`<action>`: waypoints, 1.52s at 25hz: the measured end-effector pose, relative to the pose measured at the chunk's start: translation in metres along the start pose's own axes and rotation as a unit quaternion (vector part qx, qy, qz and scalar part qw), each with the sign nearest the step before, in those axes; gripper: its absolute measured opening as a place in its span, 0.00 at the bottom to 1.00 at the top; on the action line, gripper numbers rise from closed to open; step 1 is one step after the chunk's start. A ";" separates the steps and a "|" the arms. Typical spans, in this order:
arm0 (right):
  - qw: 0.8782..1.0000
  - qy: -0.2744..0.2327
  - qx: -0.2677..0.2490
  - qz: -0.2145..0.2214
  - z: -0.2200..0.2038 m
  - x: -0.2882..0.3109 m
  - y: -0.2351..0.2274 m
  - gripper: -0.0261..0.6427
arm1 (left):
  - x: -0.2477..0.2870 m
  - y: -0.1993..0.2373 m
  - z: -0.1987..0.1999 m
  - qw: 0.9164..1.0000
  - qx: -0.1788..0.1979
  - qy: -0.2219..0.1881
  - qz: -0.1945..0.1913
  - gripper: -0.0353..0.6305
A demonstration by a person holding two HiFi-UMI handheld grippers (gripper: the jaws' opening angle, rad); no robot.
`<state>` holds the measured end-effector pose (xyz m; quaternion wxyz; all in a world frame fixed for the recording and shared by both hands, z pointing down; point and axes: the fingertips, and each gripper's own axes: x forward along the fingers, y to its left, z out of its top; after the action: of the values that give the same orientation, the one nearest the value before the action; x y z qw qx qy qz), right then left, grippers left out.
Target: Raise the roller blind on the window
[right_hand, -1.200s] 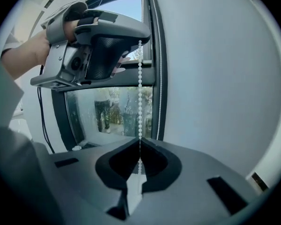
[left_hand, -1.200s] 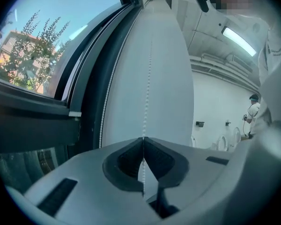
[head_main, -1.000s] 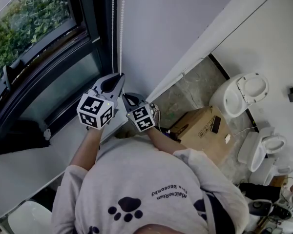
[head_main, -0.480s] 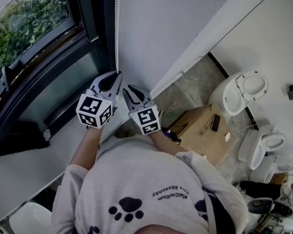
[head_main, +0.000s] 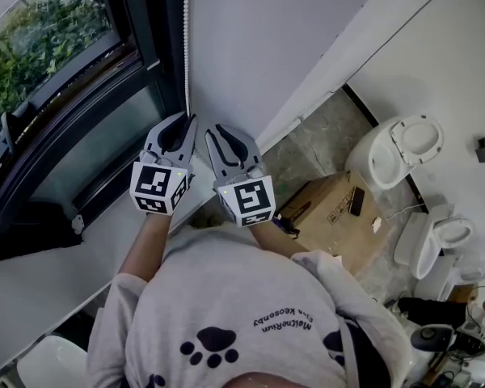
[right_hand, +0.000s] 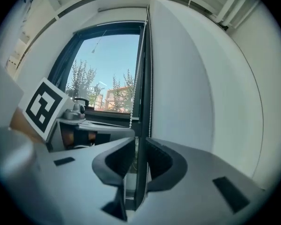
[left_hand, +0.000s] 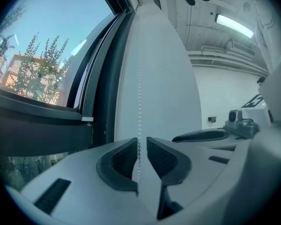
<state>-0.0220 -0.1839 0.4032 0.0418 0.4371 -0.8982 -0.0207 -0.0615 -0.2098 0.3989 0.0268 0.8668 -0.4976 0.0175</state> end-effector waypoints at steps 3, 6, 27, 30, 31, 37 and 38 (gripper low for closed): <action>1.000 -0.015 0.003 -0.007 0.013 -0.002 -0.002 0.15 | -0.005 0.001 0.011 1.000 -0.013 -0.012 0.004 0.24; 0.999 -0.030 0.003 -0.017 0.029 -0.006 -0.004 0.15 | -0.017 0.004 0.026 0.999 -0.009 -0.030 0.021 0.20; 0.994 -0.082 -0.019 -0.065 0.079 -0.045 -0.010 0.05 | -0.072 -0.015 0.065 0.993 0.009 -0.067 0.100 0.06; 0.995 -0.072 -0.019 -0.062 0.075 -0.045 -0.009 0.05 | -0.070 -0.016 0.062 0.993 0.006 -0.063 0.095 0.06; 0.995 -0.071 -0.019 -0.061 0.075 -0.044 -0.008 0.05 | -0.070 -0.016 0.062 0.994 0.005 -0.062 0.093 0.06; 0.995 -0.076 -0.014 -0.061 0.079 -0.043 -0.002 0.05 | -0.072 -0.019 0.063 0.995 0.007 -0.064 0.082 0.06; 0.995 -0.072 -0.016 -0.062 0.077 -0.043 -0.001 0.05 | -0.072 -0.018 0.063 0.995 0.007 -0.065 0.080 0.06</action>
<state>-0.0019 -0.1509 0.3239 -0.0174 0.4883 -0.8698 -0.0688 -0.0818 -0.1425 0.3313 -0.0127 0.8239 -0.5656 -0.0330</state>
